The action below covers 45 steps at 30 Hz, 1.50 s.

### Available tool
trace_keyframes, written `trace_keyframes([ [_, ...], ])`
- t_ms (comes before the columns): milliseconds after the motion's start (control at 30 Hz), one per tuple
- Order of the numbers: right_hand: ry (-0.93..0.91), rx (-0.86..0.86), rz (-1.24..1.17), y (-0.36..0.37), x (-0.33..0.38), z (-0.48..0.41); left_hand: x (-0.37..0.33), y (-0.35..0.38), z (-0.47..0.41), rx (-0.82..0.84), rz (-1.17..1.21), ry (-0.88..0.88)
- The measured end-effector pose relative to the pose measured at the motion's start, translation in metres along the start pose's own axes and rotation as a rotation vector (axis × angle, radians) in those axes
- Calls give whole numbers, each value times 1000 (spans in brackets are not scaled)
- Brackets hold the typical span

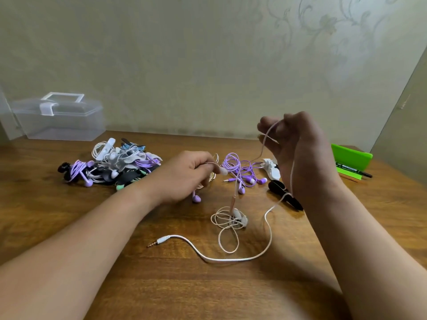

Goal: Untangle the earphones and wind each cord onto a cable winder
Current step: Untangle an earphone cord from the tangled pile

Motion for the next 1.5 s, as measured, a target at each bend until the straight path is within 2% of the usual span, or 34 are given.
trace_keyframes([
  [133,55,92,-35,12,-4,6,-7,-3,0,6,-40,21],
  [300,10,209,16,27,-8,11,-30,12,4,27,-194,302],
  [400,36,247,-66,32,-3,16,-33,24,6,30,-201,329],
  [467,55,204,-70,26,-3,13,-32,24,6,64,9,225],
  [567,97,156,83,11,-11,5,-36,0,1,6,557,122],
  [633,201,305,280,12,-25,10,-40,-21,1,-51,690,146],
  [700,229,449,587,11,-40,19,-44,-32,2,-90,623,183],
  [767,117,373,800,9,-36,19,-46,-33,3,-112,501,216],
  [833,32,283,771,16,-26,19,-51,-27,5,-116,307,272],
  [933,188,365,628,31,-39,29,-47,-7,12,-53,63,269],
  [1000,140,436,770,38,-41,37,-41,3,15,3,3,228],
  [1067,74,425,862,38,-39,39,-41,2,15,-1,-58,240],
  [1167,40,317,823,29,-34,30,-37,-9,10,-45,-90,219],
  [1233,-65,278,775,27,-19,25,-34,-12,7,-36,-117,195],
  [1300,-60,447,684,35,-16,29,-31,-15,6,-35,-206,193],
  [1400,138,884,486,49,-21,62,-28,-20,4,-32,-372,232],
  [1433,170,959,462,49,-23,68,-27,-21,4,-23,-384,234],
  [1467,180,963,454,48,-24,67,-27,-19,5,-13,-377,237],
  [1500,180,888,488,45,-30,60,-27,-16,7,5,-356,231],
])
Point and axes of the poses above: each hand's wrist, its own z-axis away from the middle knuckle, its own y-axis out of the palm, x = y × z, the point moved 10 cm from there along -z, towards the middle knuckle, and after that the axes turned 7 degrees about -x, right-handed, at the moved point
